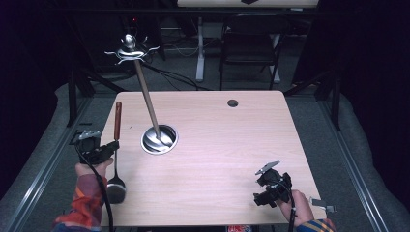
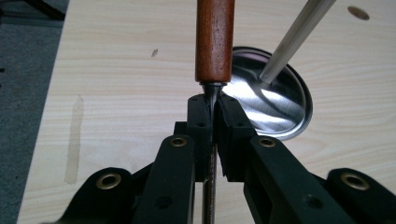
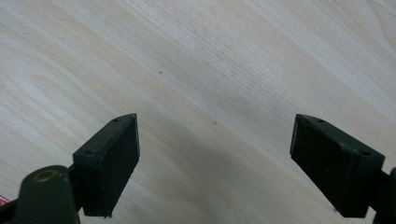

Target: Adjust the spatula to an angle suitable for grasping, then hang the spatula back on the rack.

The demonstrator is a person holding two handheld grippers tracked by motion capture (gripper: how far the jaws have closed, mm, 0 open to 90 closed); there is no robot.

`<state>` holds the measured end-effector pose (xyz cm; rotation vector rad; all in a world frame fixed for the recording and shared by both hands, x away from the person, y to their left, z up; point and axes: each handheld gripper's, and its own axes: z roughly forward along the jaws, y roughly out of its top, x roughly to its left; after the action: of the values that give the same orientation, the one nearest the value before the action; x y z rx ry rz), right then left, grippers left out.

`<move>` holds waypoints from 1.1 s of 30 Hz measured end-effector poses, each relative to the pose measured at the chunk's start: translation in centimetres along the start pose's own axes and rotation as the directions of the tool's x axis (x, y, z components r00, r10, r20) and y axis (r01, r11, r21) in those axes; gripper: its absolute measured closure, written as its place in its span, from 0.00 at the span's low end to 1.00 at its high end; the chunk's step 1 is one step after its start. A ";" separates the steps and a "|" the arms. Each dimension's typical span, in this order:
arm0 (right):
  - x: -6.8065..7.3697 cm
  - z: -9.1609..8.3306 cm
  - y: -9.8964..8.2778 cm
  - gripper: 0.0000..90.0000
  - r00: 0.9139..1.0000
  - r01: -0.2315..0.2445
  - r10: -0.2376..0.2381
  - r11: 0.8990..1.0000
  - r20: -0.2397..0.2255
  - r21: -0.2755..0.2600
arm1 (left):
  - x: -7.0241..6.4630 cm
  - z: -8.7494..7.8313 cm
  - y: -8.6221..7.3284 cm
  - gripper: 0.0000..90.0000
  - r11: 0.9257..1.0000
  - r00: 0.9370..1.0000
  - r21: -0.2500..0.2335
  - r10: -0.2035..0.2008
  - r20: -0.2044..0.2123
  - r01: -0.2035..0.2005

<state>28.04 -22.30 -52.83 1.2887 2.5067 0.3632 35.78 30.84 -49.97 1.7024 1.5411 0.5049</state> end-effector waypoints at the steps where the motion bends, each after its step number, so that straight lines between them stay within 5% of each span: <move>1: 0.0 0.0 0.0 0.17 1.000 -0.002 0.002 1.000 0.000 0.000 | 0.0 -0.1 0.0 0.94 1.000 1.000 -0.005 -0.003 0.002 0.003; 19: 0.1 0.0 0.2 0.17 1.000 0.011 -0.011 1.000 0.001 -0.003 | -1.1 -3.4 0.6 0.94 0.993 1.000 -0.115 0.006 0.008 -0.005; 33: 0.0 -0.1 0.0 0.17 1.000 0.002 -0.002 1.000 -0.001 -0.011 | -2.1 -5.9 1.2 0.94 0.970 1.000 -0.241 0.015 0.008 -0.013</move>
<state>28.03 -22.28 -52.77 1.2823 2.5030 0.3758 31.89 30.52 -44.94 1.5266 1.3996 0.6624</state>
